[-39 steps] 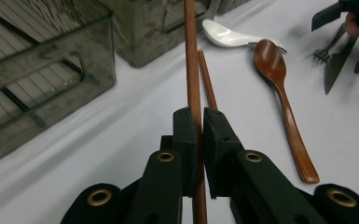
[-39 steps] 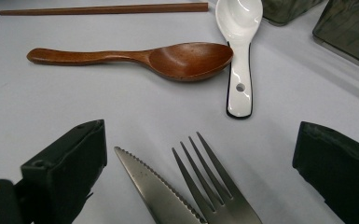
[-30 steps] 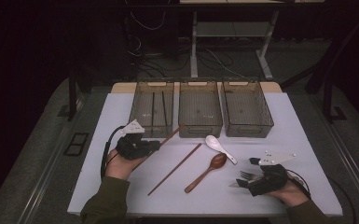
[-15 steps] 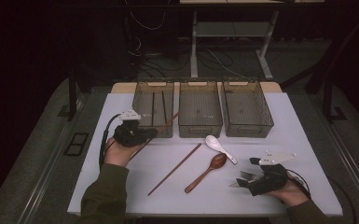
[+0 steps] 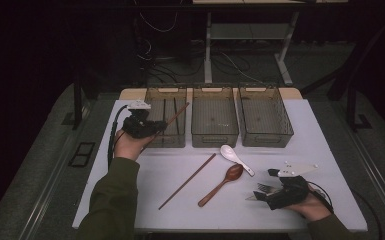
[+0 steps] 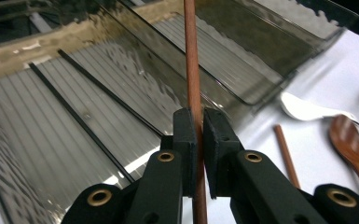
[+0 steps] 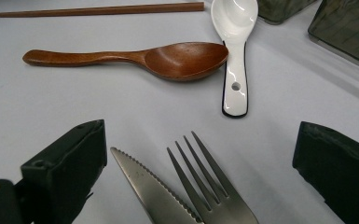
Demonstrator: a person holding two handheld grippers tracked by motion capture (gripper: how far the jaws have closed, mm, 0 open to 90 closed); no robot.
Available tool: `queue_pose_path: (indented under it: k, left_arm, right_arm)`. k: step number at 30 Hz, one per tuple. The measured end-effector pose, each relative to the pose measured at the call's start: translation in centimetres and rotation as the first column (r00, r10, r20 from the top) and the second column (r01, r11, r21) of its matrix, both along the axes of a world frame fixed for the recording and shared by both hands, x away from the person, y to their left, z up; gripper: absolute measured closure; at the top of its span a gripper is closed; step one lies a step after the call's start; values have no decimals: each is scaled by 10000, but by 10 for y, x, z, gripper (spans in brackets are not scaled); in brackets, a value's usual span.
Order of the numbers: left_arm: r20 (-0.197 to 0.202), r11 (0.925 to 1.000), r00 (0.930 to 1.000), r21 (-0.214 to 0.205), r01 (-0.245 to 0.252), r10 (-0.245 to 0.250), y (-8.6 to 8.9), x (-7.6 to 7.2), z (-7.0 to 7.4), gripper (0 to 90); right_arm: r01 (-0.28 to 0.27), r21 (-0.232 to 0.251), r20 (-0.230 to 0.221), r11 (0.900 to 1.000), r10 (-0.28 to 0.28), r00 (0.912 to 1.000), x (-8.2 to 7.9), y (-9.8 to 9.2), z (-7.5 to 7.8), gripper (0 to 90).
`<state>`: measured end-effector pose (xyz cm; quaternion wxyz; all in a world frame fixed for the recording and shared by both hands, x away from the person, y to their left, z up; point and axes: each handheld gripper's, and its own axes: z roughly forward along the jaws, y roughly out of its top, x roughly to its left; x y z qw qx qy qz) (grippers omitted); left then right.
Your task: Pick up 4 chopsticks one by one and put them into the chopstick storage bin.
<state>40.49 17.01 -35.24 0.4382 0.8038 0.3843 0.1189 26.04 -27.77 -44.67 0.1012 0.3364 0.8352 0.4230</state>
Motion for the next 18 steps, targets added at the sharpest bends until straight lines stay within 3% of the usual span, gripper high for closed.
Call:
queue_pose_path:
  k: [10,18]
  left_arm:
    - [167,9986,9986,127,-510,508,-1,33,7,832]
    - [399,9958,9951,-168,-901,907,0,55,12,831]
  right_arm:
    - [-7,26,3,10000,7,10000,0,0,0,29]
    - [-24,53,6,10000,24,10000,0,-1,0,29]
